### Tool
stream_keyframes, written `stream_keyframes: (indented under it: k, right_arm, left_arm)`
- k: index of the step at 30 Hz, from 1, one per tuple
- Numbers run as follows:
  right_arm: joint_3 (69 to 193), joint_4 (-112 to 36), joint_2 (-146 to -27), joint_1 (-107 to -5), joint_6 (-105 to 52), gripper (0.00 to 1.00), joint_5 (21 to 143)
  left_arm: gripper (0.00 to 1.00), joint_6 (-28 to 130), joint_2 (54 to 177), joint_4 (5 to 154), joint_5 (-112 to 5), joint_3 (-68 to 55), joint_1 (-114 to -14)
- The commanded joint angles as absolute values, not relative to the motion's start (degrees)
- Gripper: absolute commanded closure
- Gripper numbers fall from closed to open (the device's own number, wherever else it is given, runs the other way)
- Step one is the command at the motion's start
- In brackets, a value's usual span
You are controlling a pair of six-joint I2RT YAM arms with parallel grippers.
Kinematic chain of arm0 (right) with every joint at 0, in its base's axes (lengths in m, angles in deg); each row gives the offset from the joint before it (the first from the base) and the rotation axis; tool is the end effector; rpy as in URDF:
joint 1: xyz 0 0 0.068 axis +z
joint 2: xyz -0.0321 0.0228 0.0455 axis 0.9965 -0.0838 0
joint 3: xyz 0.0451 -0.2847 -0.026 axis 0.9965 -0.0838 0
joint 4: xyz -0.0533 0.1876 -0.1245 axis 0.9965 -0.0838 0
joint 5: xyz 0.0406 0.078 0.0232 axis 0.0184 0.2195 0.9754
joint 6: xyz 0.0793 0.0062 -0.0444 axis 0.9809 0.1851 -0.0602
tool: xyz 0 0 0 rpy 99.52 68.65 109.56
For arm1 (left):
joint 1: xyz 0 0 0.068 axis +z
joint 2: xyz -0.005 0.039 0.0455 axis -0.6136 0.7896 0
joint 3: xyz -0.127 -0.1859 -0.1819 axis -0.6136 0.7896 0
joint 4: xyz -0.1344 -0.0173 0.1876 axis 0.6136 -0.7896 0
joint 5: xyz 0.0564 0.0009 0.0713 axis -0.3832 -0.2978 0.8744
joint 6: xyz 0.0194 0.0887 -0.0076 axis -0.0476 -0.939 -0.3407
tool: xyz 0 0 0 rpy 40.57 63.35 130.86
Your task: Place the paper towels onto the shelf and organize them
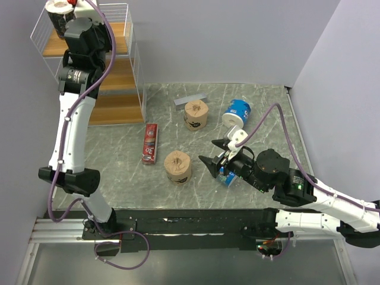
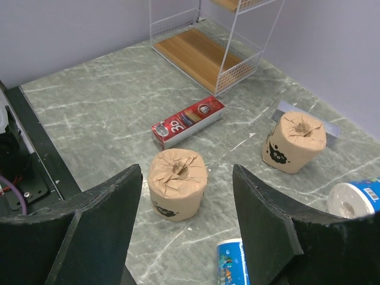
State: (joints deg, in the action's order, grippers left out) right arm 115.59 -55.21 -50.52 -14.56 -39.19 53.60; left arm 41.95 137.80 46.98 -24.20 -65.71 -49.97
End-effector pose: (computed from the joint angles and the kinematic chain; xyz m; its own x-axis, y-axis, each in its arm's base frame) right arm 0.0808 0.1434 0.4185 0.0618 -0.1123 -0.9918 -0.7649 0.6330 -0.1193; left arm 0.3474 -0.0445 0.5712 0.0732 -0.0541 -0.9958 -0.1543 0.9859 -0.0649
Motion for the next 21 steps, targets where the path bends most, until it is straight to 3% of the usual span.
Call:
stream_keyframes:
  k: [1,11,16,21]
  right_arm:
    - [118.3,-54.4,-49.9,-14.5,-39.1,0.31,52.4]
    - [118.5,-53.8,-50.7,-14.5,-40.4,0.3,51.6]
    - [118.2,-52.9,-51.0,-14.5,-40.5,0.3,51.3]
    - [118.0,-52.8,-51.0,-14.4,-40.6,0.3,51.2]
  left_arm:
    - [0.61,41.2,139.8,53.5,-27.6,-71.6,-47.9]
    - [0.55,45.0,142.4,57.0,-35.9,-72.9,-43.5]
    - [0.42,45.0,143.2,58.2,-37.1,-73.2,-43.4]
    - [0.35,44.7,144.6,60.8,-37.9,-74.1,-43.4]
